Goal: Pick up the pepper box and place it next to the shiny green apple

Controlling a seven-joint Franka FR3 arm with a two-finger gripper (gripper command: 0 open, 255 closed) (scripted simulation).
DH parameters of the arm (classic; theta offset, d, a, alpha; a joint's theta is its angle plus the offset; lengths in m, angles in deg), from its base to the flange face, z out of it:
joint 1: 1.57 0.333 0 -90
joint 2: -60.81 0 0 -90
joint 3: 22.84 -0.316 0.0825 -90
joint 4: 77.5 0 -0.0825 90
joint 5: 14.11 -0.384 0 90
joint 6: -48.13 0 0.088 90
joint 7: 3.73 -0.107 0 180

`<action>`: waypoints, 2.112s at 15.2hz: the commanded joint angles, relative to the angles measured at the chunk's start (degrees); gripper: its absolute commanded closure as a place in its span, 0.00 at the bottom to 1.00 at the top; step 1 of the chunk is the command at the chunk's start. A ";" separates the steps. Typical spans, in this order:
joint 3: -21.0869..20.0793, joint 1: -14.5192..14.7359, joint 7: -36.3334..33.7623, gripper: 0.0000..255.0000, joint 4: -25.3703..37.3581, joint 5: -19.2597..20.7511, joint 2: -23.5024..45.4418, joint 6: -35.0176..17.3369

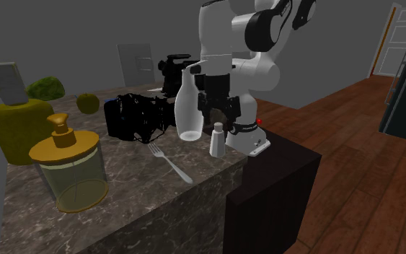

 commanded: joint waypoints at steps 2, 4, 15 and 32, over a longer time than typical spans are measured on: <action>-0.20 0.20 -0.02 0.00 -0.54 -0.28 0.24 -0.82; -0.20 0.20 -0.02 0.00 -0.54 -0.28 0.25 -0.82; -0.20 0.21 -0.05 1.00 -0.53 -0.27 0.15 -0.72; 2.23 -1.49 -1.23 1.00 9.52 3.01 -3.48 12.82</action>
